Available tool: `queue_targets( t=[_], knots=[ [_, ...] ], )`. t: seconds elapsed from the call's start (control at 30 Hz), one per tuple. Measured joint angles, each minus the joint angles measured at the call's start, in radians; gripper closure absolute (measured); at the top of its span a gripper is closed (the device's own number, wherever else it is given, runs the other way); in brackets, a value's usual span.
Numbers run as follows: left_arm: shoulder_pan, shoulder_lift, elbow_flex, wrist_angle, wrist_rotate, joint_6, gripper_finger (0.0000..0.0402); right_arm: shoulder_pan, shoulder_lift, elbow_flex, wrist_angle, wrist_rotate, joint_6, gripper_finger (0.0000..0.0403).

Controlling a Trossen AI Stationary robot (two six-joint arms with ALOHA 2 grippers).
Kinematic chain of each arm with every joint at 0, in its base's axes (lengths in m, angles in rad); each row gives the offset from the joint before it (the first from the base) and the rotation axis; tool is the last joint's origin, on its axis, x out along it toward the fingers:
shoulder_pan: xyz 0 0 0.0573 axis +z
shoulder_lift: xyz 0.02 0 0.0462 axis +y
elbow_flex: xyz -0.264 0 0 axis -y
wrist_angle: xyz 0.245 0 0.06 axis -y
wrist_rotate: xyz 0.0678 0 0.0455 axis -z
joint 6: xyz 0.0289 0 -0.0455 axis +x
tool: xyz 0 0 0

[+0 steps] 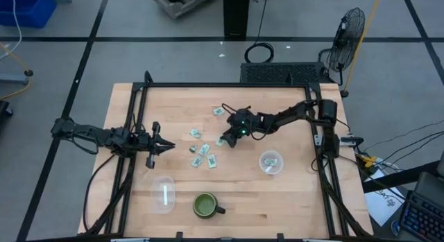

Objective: Pick and place Stevia / Truvia into bins
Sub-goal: Put the white stevia packet into the circular transparent container

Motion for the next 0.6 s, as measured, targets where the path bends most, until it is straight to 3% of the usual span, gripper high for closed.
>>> queue_targets(
  t=[0.27, 0.43, 0.6],
  knots=[
    [0.000, 0.000, 0.000, 0.000, 0.000, 0.000, 0.0360, 0.007, 0.001, 0.000, -0.028, -0.002, -0.051, 0.0394],
    [0.000, 0.000, 0.000, 0.000, 0.000, 0.000, 0.0360, 0.018, -0.024, -0.003, -0.032, -0.003, -0.069, 0.0400],
    [0.000, 0.000, 0.000, 0.000, 0.000, 0.000, 0.0360, 0.061, -0.149, -0.015, -0.095, -0.009, -0.078, 0.0402]
  ],
)
